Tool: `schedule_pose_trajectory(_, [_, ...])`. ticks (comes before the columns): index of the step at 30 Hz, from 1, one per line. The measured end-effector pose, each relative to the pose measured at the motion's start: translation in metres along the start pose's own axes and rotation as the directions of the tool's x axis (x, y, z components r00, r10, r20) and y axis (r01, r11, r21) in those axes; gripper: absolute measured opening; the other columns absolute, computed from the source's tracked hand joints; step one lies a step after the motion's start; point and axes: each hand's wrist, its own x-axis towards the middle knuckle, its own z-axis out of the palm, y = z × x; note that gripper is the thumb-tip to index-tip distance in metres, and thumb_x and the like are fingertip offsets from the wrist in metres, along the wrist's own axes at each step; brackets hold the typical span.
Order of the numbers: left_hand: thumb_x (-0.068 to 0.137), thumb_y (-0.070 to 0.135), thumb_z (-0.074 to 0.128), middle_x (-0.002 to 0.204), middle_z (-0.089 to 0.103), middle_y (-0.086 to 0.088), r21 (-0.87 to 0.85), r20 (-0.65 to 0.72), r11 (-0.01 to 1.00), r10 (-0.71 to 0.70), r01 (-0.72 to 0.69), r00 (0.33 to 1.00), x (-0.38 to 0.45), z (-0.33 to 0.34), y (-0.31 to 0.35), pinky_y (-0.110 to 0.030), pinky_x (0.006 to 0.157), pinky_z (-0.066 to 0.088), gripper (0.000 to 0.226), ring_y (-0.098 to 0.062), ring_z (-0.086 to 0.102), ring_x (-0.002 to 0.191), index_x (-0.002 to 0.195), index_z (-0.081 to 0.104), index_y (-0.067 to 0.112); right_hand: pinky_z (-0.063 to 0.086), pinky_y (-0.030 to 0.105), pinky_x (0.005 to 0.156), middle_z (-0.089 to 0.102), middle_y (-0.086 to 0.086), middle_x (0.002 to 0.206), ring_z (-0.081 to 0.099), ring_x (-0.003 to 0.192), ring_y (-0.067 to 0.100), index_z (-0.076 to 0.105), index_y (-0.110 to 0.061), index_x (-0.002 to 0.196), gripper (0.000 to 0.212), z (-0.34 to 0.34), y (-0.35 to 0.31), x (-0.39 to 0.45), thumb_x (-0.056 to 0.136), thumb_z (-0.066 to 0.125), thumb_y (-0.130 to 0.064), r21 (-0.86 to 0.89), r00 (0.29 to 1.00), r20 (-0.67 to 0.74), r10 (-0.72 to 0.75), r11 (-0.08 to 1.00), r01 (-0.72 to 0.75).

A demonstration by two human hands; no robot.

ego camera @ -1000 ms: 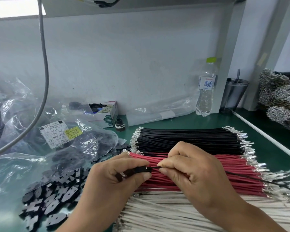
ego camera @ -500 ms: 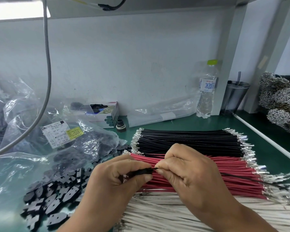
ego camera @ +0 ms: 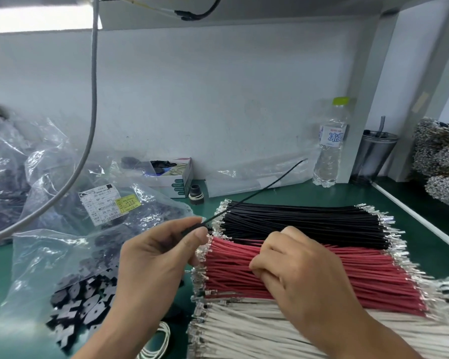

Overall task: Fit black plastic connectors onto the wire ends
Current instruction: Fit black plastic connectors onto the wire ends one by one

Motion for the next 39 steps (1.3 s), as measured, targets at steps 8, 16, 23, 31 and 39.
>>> schedule_pose_trajectory(8, [0.064,0.038,0.082,0.080,0.078,-0.011,-0.057,0.037,0.998,-0.032,0.034,0.999,0.000,0.000,-0.004,-0.022,0.043,0.047,0.030,-0.015,0.062,0.055,0.092,0.084,0.027,0.050,0.027,0.058,0.060,-0.018,0.081,0.054,0.079,0.007,0.078,-0.032,0.090,0.013,0.001,0.001,0.003,0.080,0.084,-0.025,0.094,0.996,0.014,0.085,0.992,-0.086])
schedule_pose_trajectory(16, [0.067,0.032,0.084,0.085,0.078,-0.016,-0.139,0.054,0.983,-0.112,0.118,0.992,0.005,-0.002,-0.011,-0.024,0.045,0.048,0.030,-0.018,0.063,0.058,0.095,0.084,0.020,0.054,0.025,0.066,0.066,-0.023,0.087,0.061,0.083,0.003,0.077,-0.032,0.088,0.011,-0.015,0.011,0.000,0.087,0.078,-0.021,0.131,0.991,-0.062,0.117,0.986,-0.108])
schedule_pose_trajectory(23, [0.057,0.042,0.096,0.086,0.076,-0.021,-0.222,0.155,0.955,-0.164,0.196,0.974,0.006,-0.004,-0.008,-0.026,0.048,0.049,0.054,-0.020,0.063,0.057,0.100,0.082,0.011,0.040,0.009,0.061,0.056,-0.017,0.085,0.057,0.071,0.005,0.075,-0.036,0.112,0.022,-0.021,0.014,0.000,0.097,0.063,-0.026,0.265,0.979,-0.110,0.174,0.954,-0.140])
schedule_pose_trajectory(31, [0.070,0.035,0.087,0.077,0.069,-0.020,-0.311,0.385,0.886,-0.212,0.343,0.898,0.003,-0.001,-0.005,-0.026,0.047,0.049,0.049,-0.020,0.056,0.051,0.103,0.078,0.000,0.046,0.019,0.056,0.060,-0.015,0.086,0.055,0.066,0.006,0.078,-0.027,0.110,0.023,-0.025,0.004,-0.001,0.093,0.065,-0.020,0.235,0.978,-0.196,0.076,0.972,-0.029])
schedule_pose_trajectory(39, [0.072,0.031,0.084,0.076,0.069,-0.020,-0.305,0.429,0.869,-0.240,0.390,0.871,0.001,0.000,-0.002,-0.027,0.047,0.049,0.047,-0.019,0.056,0.051,0.106,0.077,0.000,0.043,0.019,0.055,0.059,-0.014,0.082,0.055,0.064,0.009,0.080,-0.025,0.097,0.020,-0.025,0.002,-0.003,0.095,0.062,-0.034,0.342,0.964,-0.245,0.099,0.940,-0.010])
